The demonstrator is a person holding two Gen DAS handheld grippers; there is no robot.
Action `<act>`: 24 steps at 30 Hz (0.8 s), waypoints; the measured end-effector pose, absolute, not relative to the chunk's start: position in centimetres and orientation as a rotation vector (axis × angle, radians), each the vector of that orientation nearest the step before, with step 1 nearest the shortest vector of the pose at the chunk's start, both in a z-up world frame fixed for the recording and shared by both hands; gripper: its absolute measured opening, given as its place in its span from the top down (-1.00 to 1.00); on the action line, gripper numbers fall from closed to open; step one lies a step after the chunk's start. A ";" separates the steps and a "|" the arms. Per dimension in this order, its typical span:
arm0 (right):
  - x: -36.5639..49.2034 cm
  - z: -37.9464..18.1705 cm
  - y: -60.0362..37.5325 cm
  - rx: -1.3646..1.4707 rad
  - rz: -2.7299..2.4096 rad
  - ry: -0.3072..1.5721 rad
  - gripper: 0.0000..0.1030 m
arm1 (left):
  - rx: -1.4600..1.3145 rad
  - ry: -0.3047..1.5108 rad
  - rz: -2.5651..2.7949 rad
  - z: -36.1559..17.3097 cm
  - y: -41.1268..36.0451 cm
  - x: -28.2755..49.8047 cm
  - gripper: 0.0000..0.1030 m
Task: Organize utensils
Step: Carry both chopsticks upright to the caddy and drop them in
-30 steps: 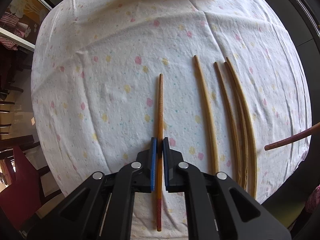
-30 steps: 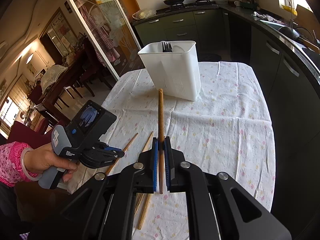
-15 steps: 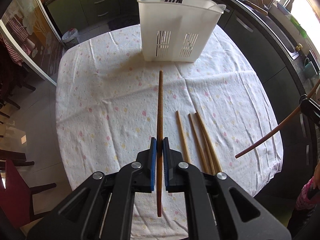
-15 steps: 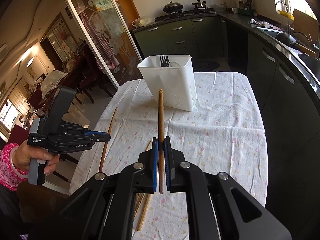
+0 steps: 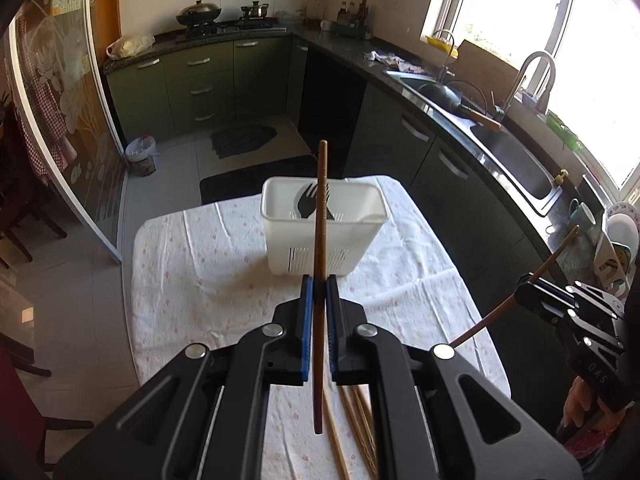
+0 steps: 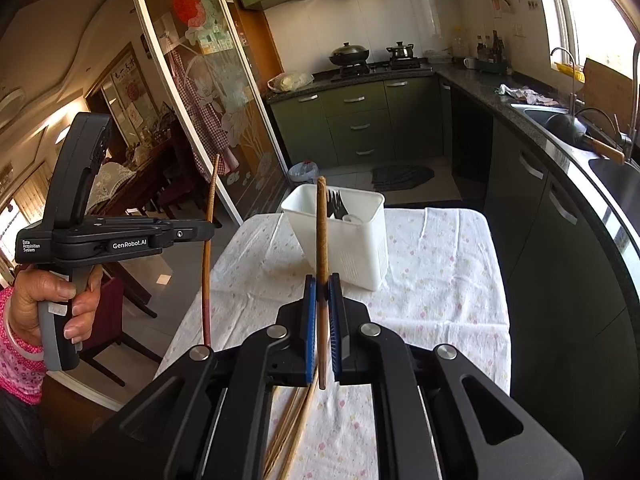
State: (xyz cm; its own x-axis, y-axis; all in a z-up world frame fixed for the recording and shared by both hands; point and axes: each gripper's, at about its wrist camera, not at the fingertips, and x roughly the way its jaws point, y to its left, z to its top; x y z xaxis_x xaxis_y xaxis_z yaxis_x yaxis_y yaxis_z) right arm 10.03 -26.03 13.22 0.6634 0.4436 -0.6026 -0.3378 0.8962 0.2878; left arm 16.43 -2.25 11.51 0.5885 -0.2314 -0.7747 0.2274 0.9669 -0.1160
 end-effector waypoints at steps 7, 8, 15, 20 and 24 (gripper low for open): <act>14.7 18.8 -26.0 0.216 0.407 0.563 0.87 | -0.003 0.510 -0.231 17.5 -3.8 20.0 0.88; 15.4 19.4 -25.9 0.221 0.399 0.539 0.87 | 0.011 0.454 -0.218 17.8 -4.1 20.4 0.88; 20.8 20.0 -23.3 0.188 0.335 0.488 0.87 | 0.011 0.339 -0.164 15.0 -4.7 24.6 0.88; 23.4 16.6 -21.6 0.151 0.297 0.511 0.87 | 0.000 0.356 -0.159 11.2 -4.6 25.9 0.87; 24.2 13.6 -20.9 0.136 0.291 0.516 0.87 | 0.005 0.354 -0.154 8.9 -4.5 26.0 0.87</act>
State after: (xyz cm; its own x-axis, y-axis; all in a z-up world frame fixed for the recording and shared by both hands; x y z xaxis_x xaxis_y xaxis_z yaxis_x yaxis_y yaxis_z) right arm 24.17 -20.91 13.64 0.8298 0.3079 -0.4654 -0.2397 0.9498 0.2010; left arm 25.96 -4.48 8.87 0.9262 -0.1498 -0.3461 0.1516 0.9882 -0.0221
